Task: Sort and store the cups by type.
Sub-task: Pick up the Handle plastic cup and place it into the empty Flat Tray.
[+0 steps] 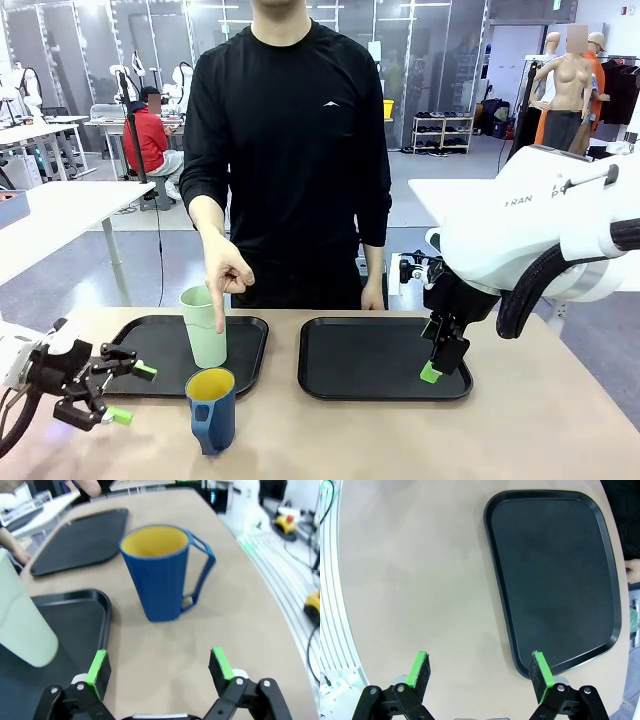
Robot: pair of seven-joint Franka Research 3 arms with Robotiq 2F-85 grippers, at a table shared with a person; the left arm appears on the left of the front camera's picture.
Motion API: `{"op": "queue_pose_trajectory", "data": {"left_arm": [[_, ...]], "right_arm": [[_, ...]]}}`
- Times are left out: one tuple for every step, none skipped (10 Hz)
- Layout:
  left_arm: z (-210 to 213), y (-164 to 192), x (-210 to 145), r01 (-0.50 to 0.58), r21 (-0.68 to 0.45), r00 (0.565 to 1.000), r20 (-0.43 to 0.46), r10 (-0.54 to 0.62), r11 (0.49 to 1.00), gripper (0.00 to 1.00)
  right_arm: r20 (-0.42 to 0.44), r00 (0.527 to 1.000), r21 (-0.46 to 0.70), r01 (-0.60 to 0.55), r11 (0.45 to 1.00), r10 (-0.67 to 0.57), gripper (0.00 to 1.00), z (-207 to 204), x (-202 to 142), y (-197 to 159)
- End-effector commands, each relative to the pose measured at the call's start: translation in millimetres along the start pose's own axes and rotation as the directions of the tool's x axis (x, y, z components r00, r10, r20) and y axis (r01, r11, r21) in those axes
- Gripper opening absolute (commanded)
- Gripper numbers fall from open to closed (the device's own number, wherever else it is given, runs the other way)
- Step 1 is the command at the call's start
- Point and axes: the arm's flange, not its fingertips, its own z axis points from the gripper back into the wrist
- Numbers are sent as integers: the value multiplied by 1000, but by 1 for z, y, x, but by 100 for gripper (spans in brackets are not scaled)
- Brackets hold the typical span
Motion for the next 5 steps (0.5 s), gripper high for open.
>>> {"op": "queue_pose_trajectory", "data": {"left_arm": [[-11, 6, -20, 10, 32, 993, 119, -13, 999, 100], [-13, 7, -22, -4, 25, 990, 141, 0, 1000, 100], [-14, 9, -26, -14, 24, 982, 188, 9, 1000, 100], [-14, 10, -29, -25, 24, 980, 196, 20, 999, 100], [-15, 10, -32, -34, 15, 980, 195, 31, 999, 100]], "right_arm": [[-5, 1000, -6, 4, 1000, -4, 100, 0, 0, 1], [-5, 1000, -6, 4, 1000, -4, 100, 0, 0, 1], [-5, 1000, -6, 4, 1000, -4, 100, 0, 0, 1], [-5, 1000, -6, 4, 1000, -4, 100, 0, 0, 1], [-5, 1000, -6, 4, 1000, -4, 100, 0, 0, 1]]}}
